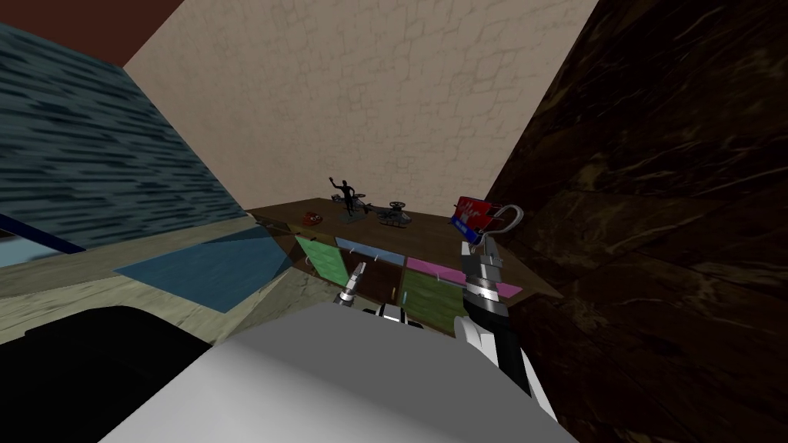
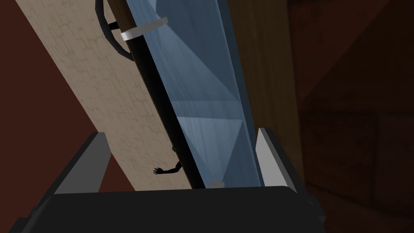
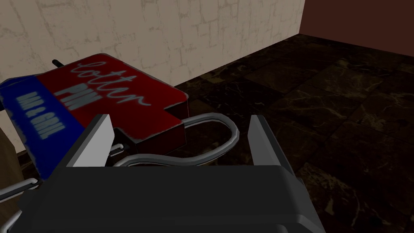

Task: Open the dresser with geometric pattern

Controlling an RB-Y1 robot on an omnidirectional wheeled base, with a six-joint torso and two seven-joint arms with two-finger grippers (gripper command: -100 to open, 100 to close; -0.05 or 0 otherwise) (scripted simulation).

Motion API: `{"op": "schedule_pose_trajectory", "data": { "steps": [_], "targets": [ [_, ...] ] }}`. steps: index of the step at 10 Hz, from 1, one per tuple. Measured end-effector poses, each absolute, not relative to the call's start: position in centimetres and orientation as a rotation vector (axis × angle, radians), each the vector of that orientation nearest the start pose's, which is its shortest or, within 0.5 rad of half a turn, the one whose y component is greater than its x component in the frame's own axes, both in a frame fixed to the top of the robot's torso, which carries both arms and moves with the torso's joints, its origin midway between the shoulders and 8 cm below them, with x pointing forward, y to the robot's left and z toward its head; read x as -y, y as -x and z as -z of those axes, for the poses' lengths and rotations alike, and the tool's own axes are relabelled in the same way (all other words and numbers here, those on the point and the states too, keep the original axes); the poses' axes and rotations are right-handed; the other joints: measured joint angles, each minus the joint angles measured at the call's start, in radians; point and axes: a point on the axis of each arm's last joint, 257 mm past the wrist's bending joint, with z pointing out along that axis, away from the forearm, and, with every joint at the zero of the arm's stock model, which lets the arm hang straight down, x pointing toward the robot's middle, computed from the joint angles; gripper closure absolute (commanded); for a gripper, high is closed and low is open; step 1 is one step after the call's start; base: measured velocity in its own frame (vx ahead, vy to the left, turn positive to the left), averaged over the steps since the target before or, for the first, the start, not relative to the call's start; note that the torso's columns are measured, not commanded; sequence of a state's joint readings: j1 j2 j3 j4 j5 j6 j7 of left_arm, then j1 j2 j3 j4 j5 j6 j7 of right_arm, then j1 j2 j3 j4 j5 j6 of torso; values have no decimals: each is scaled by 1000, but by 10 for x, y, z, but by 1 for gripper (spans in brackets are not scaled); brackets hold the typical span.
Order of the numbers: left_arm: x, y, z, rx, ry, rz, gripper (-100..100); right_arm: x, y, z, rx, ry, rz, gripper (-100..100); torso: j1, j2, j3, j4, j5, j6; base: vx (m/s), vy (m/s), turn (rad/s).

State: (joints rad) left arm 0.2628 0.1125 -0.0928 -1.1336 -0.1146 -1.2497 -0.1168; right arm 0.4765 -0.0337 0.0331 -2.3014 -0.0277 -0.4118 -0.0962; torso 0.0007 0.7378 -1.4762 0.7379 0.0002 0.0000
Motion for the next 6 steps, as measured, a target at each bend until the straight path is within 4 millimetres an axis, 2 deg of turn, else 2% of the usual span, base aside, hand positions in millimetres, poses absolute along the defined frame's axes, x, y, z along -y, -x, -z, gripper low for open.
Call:
{"op": "schedule_pose_trajectory", "data": {
  "steps": [4,6],
  "targets": [
    [-219,-356,240,-970,532,1321,-100,267,-358,-24,-631,-732,-1440,0,2,0,0,0,1,0,14,161,1],
    [-215,-359,234,-936,550,1338,-100,266,-358,-24,-631,-732,-1440,0,-3,1,1,0,-1,0,-1,121,-1]
  ]
}}
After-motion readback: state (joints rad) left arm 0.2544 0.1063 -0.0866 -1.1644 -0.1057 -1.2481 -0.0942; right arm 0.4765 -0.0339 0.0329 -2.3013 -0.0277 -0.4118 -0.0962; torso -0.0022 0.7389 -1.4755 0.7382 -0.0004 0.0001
